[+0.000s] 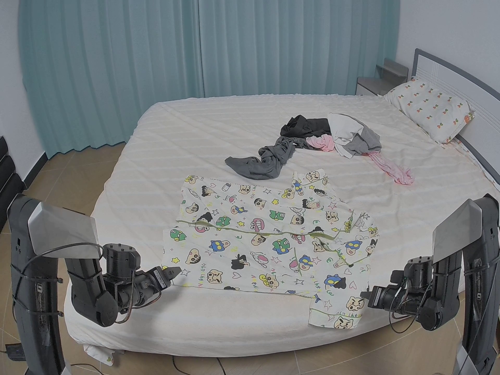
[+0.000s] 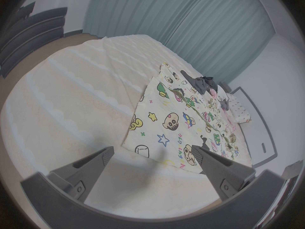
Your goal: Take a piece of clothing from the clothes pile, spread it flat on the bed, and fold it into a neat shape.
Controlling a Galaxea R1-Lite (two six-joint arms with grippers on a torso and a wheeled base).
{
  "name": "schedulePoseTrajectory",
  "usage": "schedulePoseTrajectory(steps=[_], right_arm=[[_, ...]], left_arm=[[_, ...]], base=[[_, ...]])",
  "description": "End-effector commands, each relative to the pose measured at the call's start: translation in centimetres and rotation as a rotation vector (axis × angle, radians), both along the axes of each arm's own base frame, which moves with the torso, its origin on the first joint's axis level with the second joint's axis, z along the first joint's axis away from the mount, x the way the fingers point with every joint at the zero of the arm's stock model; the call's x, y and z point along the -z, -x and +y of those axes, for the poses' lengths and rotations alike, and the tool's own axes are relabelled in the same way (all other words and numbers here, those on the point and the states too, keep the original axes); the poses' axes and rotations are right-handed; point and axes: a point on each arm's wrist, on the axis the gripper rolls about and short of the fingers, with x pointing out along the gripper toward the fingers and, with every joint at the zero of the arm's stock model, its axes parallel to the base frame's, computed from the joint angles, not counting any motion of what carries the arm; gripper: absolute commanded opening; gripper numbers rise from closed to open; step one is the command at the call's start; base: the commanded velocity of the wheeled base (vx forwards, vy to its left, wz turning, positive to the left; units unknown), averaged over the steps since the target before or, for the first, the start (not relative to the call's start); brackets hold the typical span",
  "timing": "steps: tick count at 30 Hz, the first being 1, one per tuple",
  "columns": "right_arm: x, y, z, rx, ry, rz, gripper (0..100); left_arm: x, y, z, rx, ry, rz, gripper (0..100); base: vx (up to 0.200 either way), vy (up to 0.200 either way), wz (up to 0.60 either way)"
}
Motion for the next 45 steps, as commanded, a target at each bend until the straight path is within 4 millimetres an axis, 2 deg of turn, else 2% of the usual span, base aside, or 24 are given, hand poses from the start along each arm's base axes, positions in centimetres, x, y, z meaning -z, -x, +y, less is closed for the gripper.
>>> schedulePoseTrajectory(steps=[1, 5, 11, 12, 27, 31, 41, 45], right_arm=[[0.0, 0.1, 0.1, -0.003, -0.001, -0.002, 0], [0.0, 0.1, 0.1, -0.006, 0.000, -0.002, 0], [0.0, 0.1, 0.1, -0.009, 0.006, -0.003, 0], [0.0, 0.1, 0.1, -0.009, 0.006, -0.003, 0], [-0.1, 0.3, -0.1, -0.012, 0.014, -0.001, 0], [-0.6, 0.9, -0.2, -0.019, 0.027, -0.001, 0], [-0.6, 1.5, -0.8, -0.025, 0.057, 0.010, 0], [-0.6, 1.6, -1.3, -0.022, 0.073, 0.009, 0]], left_arm=[[1.4, -0.9, -1.1, 0.009, -0.024, 0.000, 100], [1.7, -2.0, -1.7, -0.005, -0.049, -0.005, 100], [2.0, -2.4, -1.8, -0.012, -0.103, 0.035, 100], [2.0, -2.4, -2.0, -0.015, -0.109, 0.038, 0], [2.1, -2.1, -2.0, -0.056, -0.153, 0.047, 0], [2.3, -1.0, -1.7, -0.056, -0.165, 0.083, 0], [0.4, 1.6, -1.5, -0.032, -0.190, 0.160, 0], [0.2, 1.7, -1.5, -0.029, -0.194, 0.187, 0]], base=[[0.000, 0.000, 0.00], [0.000, 0.000, 0.00], [0.000, 0.000, 0.00], [0.000, 0.000, 0.00], [0.000, 0.000, 0.00], [0.000, 0.000, 0.00], [0.000, 0.000, 0.00], [0.000, 0.000, 0.00]])
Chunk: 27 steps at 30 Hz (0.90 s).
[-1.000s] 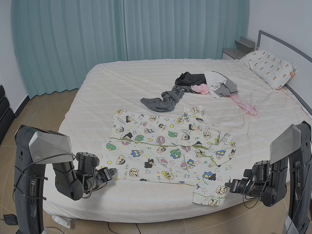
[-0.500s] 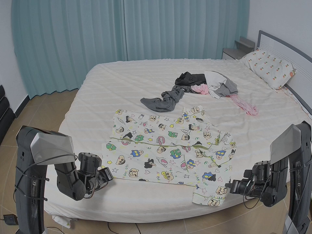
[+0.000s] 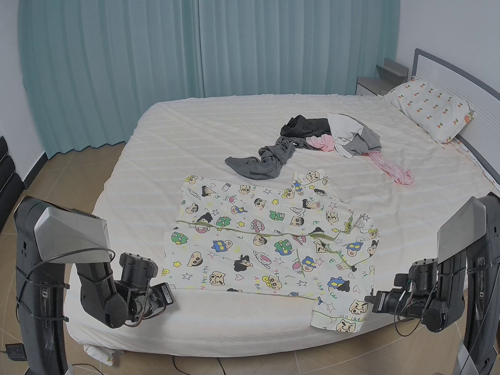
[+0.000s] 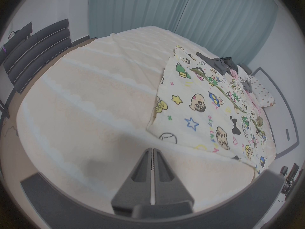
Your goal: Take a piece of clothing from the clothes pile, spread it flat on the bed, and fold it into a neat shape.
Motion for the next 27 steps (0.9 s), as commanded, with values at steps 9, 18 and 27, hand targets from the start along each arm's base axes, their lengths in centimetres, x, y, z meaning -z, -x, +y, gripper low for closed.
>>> schedulePoseTrajectory(steps=[9, 18, 27], right_arm=[[0.2, 0.1, -0.4, 0.006, 0.008, 0.002, 0], [0.3, 0.3, -0.4, 0.001, 0.012, 0.010, 0], [0.2, 0.4, -0.4, 0.000, 0.012, 0.013, 0]], left_arm=[[-0.8, -3.2, 0.7, -0.045, 0.041, -0.093, 0], [-1.1, -4.0, 1.1, 0.070, 0.152, -0.091, 100], [0.0, -5.2, 1.2, 0.196, 0.066, -0.099, 100]], base=[[0.000, 0.000, 0.00], [0.000, 0.000, 0.00], [0.000, 0.000, 0.00]])
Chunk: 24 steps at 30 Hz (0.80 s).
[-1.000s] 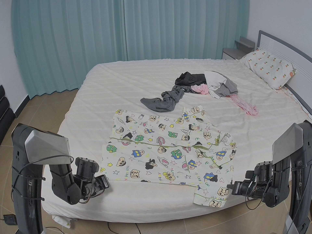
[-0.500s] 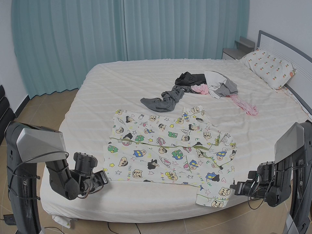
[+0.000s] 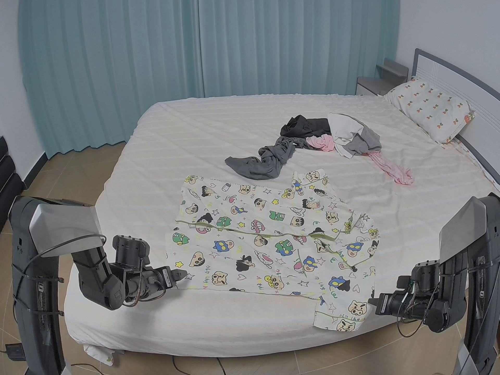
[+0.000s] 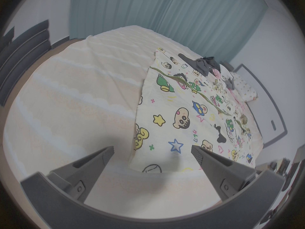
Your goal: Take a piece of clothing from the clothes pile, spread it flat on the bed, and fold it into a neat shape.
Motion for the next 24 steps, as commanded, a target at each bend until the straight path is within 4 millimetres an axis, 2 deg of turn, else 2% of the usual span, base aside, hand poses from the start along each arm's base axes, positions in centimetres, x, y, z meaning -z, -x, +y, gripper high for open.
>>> schedulePoseTrajectory(steps=[1, 5, 8, 9, 13, 24], right_arm=[[0.0, 0.0, 0.0, -0.002, -0.001, -0.006, 0], [0.0, 0.0, 0.0, -0.002, 0.001, -0.006, 0], [0.0, 0.0, 0.0, -0.002, 0.001, -0.005, 0], [0.0, 0.0, 0.0, -0.002, 0.001, -0.005, 0], [0.0, 0.2, 0.0, -0.002, 0.001, 0.001, 0], [-0.1, 0.3, -0.2, -0.008, 0.016, -0.002, 0]], left_arm=[[0.8, -0.5, -0.3, 0.015, -0.012, 0.015, 100], [0.8, -0.8, -1.0, 0.053, -0.034, 0.034, 100], [0.9, -1.6, -2.4, 0.089, -0.046, 0.044, 100], [0.9, -1.6, -2.5, 0.090, -0.046, 0.047, 0], [0.9, -1.7, -3.1, 0.100, -0.057, 0.100, 0], [-0.2, -0.2, -2.4, 0.000, -0.097, 0.111, 0]], base=[[0.000, 0.000, 0.00], [0.000, 0.000, 0.00], [0.000, 0.000, 0.00], [0.000, 0.000, 0.00], [0.000, 0.000, 0.00], [0.000, 0.000, 0.00]])
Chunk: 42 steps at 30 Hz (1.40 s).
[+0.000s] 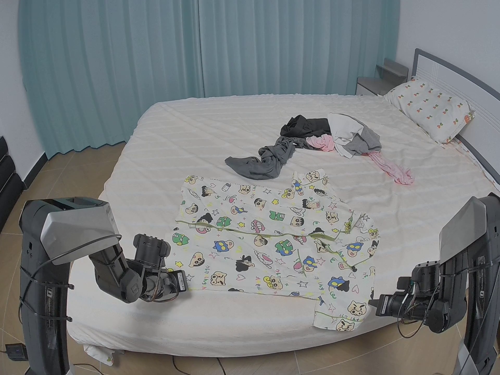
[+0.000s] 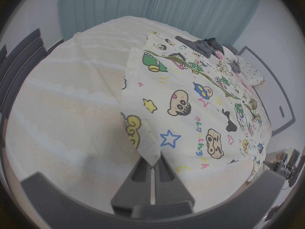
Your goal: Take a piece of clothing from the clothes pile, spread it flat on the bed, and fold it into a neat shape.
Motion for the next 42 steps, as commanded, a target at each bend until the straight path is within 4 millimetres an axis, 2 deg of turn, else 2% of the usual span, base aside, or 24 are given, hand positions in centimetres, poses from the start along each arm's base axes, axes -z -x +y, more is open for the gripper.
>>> schedulePoseTrajectory(steps=[1, 13, 22, 23, 31, 33, 42], right_arm=[[-0.2, 0.1, -0.2, -0.003, 0.010, -0.010, 0], [-0.1, 0.8, -0.5, -0.047, 0.020, 0.006, 0], [0.0, 0.5, -0.3, -0.053, 0.021, -0.005, 0], [0.0, 0.5, -0.3, -0.053, 0.021, -0.005, 100], [0.9, -0.7, 0.2, -0.069, 0.016, -0.026, 100], [1.2, -1.6, 0.8, -0.083, 0.009, -0.054, 100], [1.1, -2.9, 2.3, -0.110, -0.024, -0.099, 100]], left_arm=[[-0.9, 0.8, 0.3, -0.012, -0.006, -0.003, 0], [-1.6, 4.4, 1.0, -0.008, -0.031, 0.073, 0], [-1.7, 6.7, 1.5, 0.020, -0.057, 0.122, 0], [-1.7, 6.7, 1.5, 0.020, -0.057, 0.122, 0], [-1.5, 6.8, 1.5, 0.027, -0.048, 0.127, 0], [-1.5, 6.8, 1.5, 0.032, -0.038, 0.131, 0], [-1.6, 6.7, 1.4, 0.040, -0.002, 0.096, 0]], base=[[0.000, 0.000, 0.00], [0.000, 0.000, 0.00], [0.000, 0.000, 0.00], [0.000, 0.000, 0.00], [0.000, 0.000, 0.00], [0.000, 0.000, 0.00], [0.000, 0.000, 0.00]])
